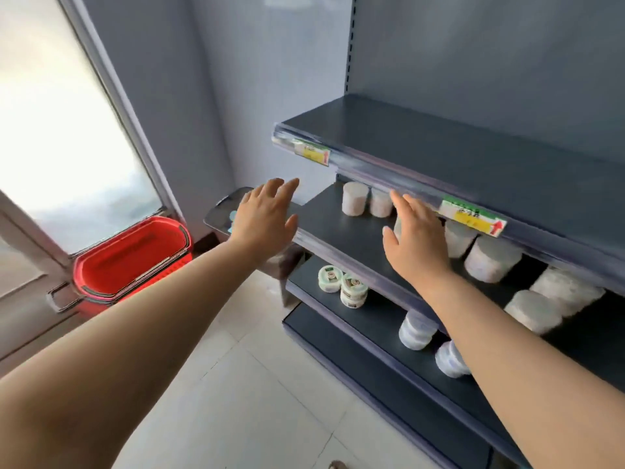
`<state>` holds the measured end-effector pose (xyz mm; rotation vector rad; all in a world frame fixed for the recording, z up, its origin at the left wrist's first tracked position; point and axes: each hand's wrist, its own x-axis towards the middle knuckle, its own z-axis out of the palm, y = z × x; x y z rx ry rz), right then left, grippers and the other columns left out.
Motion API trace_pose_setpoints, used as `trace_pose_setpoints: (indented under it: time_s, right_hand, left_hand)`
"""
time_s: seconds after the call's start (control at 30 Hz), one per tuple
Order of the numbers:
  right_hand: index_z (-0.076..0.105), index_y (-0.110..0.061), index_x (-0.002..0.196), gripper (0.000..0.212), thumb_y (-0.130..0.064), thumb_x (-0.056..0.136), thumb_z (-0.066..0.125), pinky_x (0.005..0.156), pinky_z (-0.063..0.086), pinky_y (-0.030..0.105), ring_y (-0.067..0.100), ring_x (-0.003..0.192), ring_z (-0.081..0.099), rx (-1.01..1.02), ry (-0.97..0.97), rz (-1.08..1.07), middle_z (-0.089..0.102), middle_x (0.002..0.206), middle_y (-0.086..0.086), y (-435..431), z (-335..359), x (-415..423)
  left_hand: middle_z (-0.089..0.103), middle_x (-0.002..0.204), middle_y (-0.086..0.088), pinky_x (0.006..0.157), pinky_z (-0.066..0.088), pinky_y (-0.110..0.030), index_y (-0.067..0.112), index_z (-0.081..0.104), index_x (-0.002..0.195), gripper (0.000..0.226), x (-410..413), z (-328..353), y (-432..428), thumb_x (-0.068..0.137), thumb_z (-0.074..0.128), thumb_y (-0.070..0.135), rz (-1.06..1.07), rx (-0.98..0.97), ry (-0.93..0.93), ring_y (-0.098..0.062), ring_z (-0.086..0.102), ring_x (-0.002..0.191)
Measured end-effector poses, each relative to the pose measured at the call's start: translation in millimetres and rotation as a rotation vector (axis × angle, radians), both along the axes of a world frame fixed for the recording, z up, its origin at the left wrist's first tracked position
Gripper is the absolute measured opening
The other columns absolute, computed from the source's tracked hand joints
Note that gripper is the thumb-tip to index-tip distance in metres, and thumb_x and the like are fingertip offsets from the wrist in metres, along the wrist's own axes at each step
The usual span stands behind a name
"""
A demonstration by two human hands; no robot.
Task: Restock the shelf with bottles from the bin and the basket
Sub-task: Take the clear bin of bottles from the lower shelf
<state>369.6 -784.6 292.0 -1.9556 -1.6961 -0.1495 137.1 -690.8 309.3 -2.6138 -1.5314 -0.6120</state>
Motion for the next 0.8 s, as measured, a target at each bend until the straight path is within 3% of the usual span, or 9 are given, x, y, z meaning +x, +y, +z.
trace_pose_setpoints:
  time_s: [0.17, 0.4, 0.6, 0.8]
  right_hand:
    - [0.036, -0.008, 0.143, 0.06, -0.015, 0.087, 0.057, 0.11, 0.03, 0.047, 0.035, 0.131, 0.039, -0.04, 0.014, 0.189, 0.044, 0.14, 0.018, 84, -10, -54]
    - [0.036, -0.009, 0.143, 0.06, -0.015, 0.087, 0.056, 0.107, 0.032, 0.043, 0.032, 0.128, 0.041, -0.104, -0.009, 0.3, 0.047, 0.138, 0.016, 176, -30, -125]
    - [0.034, -0.01, 0.145, 0.062, -0.015, 0.087, 0.056, 0.111, 0.029, 0.045, 0.032, 0.132, 0.038, -0.156, 0.001, 0.266, 0.044, 0.142, 0.017, 263, -50, -186]
    - [0.036, -0.01, 0.143, 0.061, -0.016, 0.086, 0.056, 0.104, 0.037, 0.048, 0.033, 0.125, 0.044, -0.183, -0.001, 0.168, 0.048, 0.137, 0.016, 337, -66, -233]
  left_hand:
    - [0.047, 0.137, -0.01, 0.102, 0.035, -0.043, 0.019, 0.036, 0.143, 0.061, -59, -3, 47, 0.088, 0.057, 0.031, 0.147, -0.01, -0.019, -0.033, 0.046, 0.123]
    - [0.046, 0.136, -0.01, 0.101, 0.038, -0.044, 0.019, 0.034, 0.143, 0.06, -138, -28, 115, 0.089, 0.056, 0.032, 0.262, -0.056, -0.028, -0.032, 0.047, 0.121]
    - [0.049, 0.132, -0.01, 0.097, 0.041, -0.045, 0.017, 0.036, 0.142, 0.059, -207, -47, 205, 0.088, 0.055, 0.031, 0.234, -0.093, -0.01, -0.032, 0.05, 0.116]
    - [0.046, 0.138, -0.01, 0.101, 0.041, -0.046, 0.017, 0.033, 0.144, 0.06, -255, -60, 291, 0.089, 0.053, 0.031, 0.178, -0.146, 0.0, -0.032, 0.048, 0.121]
